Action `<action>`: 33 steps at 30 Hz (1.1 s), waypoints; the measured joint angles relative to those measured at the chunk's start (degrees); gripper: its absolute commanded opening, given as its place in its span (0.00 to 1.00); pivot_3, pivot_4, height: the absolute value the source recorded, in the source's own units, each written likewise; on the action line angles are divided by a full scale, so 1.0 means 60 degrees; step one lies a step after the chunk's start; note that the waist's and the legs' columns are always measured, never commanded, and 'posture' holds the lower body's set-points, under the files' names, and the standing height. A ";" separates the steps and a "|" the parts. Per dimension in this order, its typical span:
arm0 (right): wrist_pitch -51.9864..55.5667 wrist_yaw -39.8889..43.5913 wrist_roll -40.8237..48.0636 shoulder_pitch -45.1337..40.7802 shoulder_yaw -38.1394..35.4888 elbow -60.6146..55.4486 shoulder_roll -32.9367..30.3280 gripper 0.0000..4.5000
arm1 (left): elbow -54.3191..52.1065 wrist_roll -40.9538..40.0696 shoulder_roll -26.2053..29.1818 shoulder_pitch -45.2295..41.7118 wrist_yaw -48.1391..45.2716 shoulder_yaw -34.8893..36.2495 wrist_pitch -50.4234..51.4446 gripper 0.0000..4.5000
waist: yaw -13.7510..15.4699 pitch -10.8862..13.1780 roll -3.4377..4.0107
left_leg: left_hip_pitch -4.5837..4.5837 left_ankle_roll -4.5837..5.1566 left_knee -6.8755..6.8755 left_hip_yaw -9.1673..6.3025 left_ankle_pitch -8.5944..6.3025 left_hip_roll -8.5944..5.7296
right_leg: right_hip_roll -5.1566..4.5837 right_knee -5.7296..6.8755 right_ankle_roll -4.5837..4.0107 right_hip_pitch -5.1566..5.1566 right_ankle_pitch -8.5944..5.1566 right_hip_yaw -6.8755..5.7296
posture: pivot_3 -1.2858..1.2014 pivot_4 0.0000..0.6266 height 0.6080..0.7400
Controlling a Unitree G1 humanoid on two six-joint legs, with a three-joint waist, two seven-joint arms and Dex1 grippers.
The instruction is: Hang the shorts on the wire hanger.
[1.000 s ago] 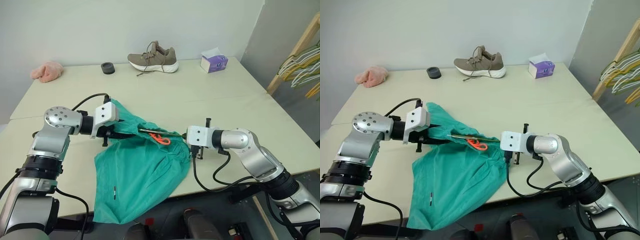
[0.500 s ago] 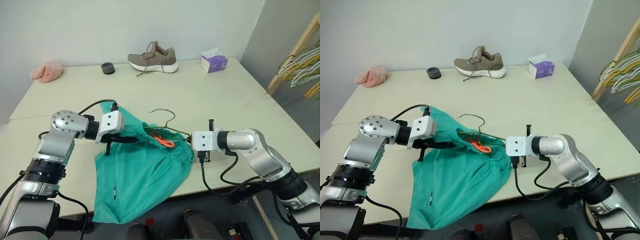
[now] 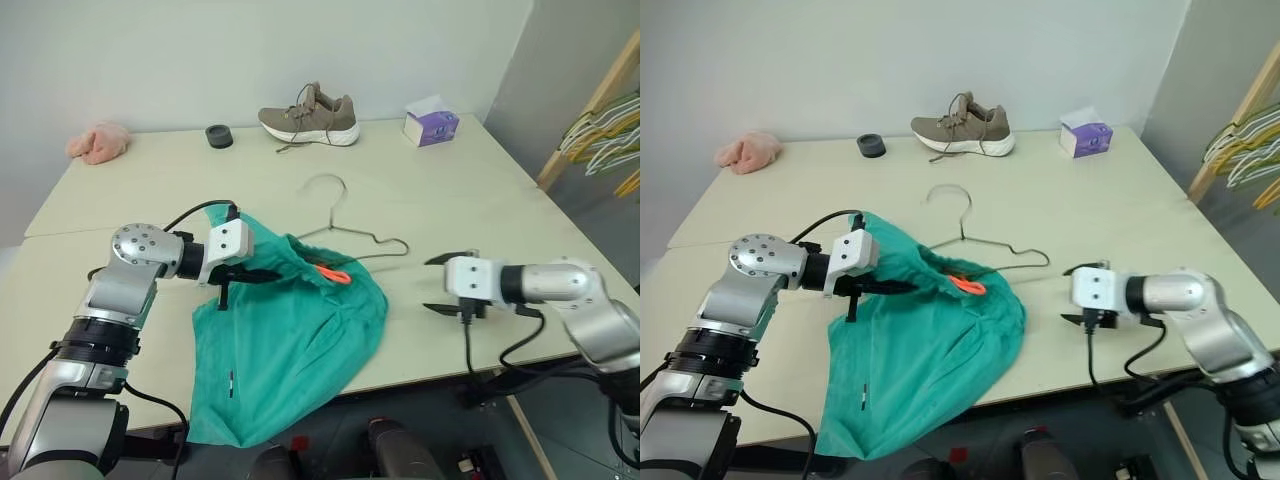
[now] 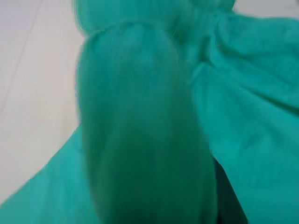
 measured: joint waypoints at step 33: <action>0.8085 -0.6557 0.3686 0.0799 -0.0440 -0.1048 0.7337 0.51 | -0.0190 -0.0584 -0.0540 -0.0172 0.0893 0.0521 0.0748 0.00 | -0.0234 -0.0002 -0.0002 | 0.0012 -0.0001 -0.0005 -0.0006 0.0000 -0.0001 | 0.0004 0.0034 0.0032 -0.0001 -0.0020 0.0004 | 0.44 0.14 1.00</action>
